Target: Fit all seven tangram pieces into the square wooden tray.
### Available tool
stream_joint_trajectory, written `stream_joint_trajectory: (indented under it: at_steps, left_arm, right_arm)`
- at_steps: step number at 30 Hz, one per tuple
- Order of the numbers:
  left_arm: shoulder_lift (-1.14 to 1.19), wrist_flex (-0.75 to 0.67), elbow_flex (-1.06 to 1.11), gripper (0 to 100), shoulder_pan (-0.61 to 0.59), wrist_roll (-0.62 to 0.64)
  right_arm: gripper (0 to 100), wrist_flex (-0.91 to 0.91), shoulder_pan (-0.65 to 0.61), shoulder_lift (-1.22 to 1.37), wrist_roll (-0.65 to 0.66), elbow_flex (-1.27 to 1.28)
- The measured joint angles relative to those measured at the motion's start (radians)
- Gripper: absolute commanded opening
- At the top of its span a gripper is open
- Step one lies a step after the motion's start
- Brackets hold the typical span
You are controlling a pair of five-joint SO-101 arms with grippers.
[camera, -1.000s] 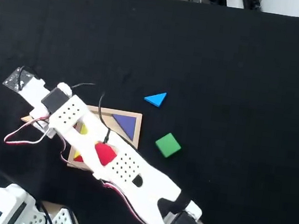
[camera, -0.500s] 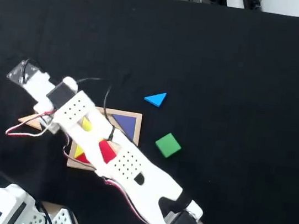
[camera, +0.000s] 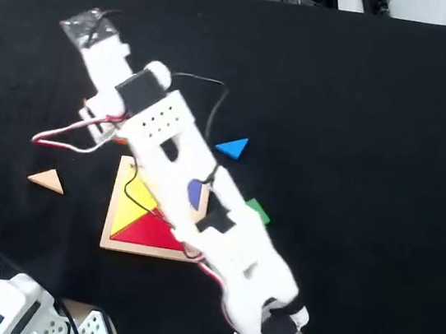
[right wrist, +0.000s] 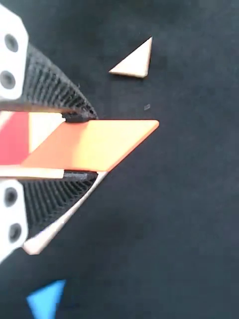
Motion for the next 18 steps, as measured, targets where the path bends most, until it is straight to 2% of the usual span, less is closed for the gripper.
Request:
stream_joint_trajectory:
  at_steps: [10,18]
  left_arm:
    - [-0.005,-0.008,0.006,23,0.127,0.147]
    - [-0.006,-0.005,0.006,23,0.133,0.224]
  right_arm:
    - [1.1,-0.031,0.092,-0.445,-0.16,0.683]
    - [1.1,-0.35,0.124,-0.56,-0.181,1.22]
